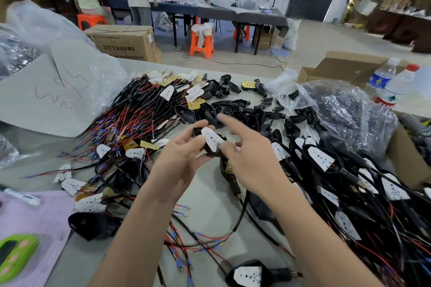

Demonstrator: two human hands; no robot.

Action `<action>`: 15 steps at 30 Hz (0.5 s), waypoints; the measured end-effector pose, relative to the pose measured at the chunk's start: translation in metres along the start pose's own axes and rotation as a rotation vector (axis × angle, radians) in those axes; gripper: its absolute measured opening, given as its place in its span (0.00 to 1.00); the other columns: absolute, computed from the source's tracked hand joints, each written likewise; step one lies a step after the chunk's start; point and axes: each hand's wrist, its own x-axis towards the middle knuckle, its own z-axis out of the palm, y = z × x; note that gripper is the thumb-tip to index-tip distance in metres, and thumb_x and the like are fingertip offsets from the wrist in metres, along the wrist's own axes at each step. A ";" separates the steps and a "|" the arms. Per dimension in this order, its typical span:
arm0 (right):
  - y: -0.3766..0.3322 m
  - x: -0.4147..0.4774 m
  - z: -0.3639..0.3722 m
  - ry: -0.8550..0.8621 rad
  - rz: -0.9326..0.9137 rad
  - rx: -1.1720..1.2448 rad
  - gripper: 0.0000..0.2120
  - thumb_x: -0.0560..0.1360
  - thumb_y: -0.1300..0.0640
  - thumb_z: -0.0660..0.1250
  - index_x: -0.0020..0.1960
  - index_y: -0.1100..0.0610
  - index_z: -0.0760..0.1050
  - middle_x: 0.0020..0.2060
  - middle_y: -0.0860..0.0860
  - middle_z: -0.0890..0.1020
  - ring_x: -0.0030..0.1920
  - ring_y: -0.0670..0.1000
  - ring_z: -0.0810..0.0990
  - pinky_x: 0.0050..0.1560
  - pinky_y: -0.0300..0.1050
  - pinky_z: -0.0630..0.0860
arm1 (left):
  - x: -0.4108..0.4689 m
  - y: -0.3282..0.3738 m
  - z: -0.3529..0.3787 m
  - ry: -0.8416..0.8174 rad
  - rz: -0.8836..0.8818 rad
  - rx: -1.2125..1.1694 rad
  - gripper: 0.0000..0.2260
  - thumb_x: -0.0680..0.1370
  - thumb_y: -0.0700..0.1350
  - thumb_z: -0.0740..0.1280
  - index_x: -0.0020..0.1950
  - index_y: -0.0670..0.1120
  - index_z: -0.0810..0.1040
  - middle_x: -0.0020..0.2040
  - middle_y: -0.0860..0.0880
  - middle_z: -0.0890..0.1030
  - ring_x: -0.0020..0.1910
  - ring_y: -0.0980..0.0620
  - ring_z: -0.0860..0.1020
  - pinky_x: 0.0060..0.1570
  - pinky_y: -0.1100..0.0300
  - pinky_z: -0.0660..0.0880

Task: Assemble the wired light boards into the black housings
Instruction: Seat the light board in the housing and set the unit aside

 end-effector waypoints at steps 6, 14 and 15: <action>0.028 -0.033 0.002 0.211 0.350 0.212 0.08 0.73 0.50 0.67 0.43 0.50 0.83 0.34 0.48 0.85 0.28 0.43 0.76 0.32 0.38 0.70 | 0.006 0.015 -0.002 0.195 0.135 -0.078 0.13 0.81 0.31 0.61 0.58 0.44 0.81 0.56 0.44 0.85 0.55 0.46 0.84 0.48 0.52 0.83; 0.018 0.011 0.034 -0.196 0.917 1.312 0.24 0.87 0.46 0.51 0.59 0.66 0.75 0.41 0.60 0.87 0.37 0.56 0.88 0.35 0.43 0.82 | -0.004 0.029 0.000 0.057 0.232 -0.089 0.14 0.74 0.35 0.67 0.56 0.48 0.84 0.58 0.47 0.85 0.57 0.49 0.84 0.51 0.57 0.82; 0.014 0.024 0.031 -0.174 0.908 1.342 0.22 0.87 0.49 0.51 0.57 0.65 0.75 0.37 0.60 0.86 0.34 0.56 0.87 0.33 0.43 0.82 | -0.007 0.030 -0.002 0.031 0.252 -0.047 0.15 0.73 0.34 0.68 0.54 0.48 0.86 0.57 0.47 0.85 0.57 0.49 0.83 0.51 0.58 0.82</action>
